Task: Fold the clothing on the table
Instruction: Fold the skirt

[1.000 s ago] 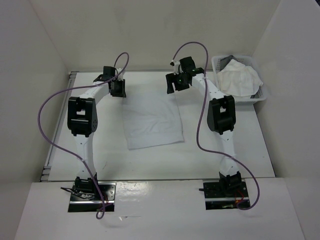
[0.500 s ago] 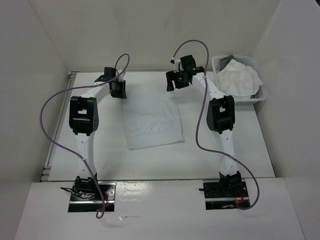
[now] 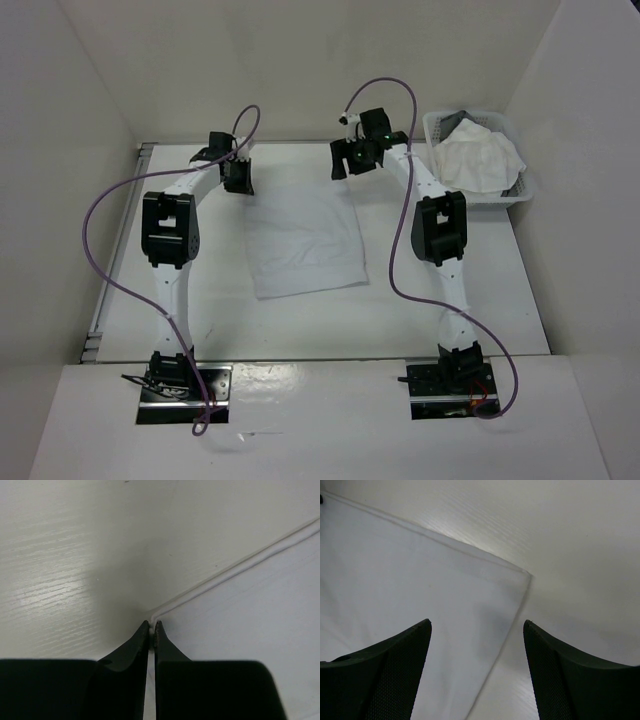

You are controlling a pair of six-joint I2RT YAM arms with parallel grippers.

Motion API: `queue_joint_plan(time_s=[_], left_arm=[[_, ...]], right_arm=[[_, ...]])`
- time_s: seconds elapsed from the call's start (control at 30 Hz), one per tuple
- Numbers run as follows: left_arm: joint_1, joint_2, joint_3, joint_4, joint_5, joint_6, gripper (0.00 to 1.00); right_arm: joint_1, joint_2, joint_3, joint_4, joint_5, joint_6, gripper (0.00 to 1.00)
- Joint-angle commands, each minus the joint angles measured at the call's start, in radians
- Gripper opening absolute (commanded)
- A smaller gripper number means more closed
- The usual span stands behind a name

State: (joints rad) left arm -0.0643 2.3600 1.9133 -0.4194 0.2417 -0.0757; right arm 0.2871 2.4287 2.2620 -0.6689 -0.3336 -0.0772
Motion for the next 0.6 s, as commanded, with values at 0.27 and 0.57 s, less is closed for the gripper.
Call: queue_joint_plan(time_s=[0.27,0.57], left_arm=[[-0.037,-0.014,-0.005,-0.032,0.016,0.042,0.06],[-0.109,-0.025,0.004,-0.041,-0.005,0.051,0.07]], right_arm=[[-0.006,0.135,0.206,-0.052,-0.019,0.005,0.76],[-0.026,0.104,0.097,-0.012,-0.015,0.005,0.75]])
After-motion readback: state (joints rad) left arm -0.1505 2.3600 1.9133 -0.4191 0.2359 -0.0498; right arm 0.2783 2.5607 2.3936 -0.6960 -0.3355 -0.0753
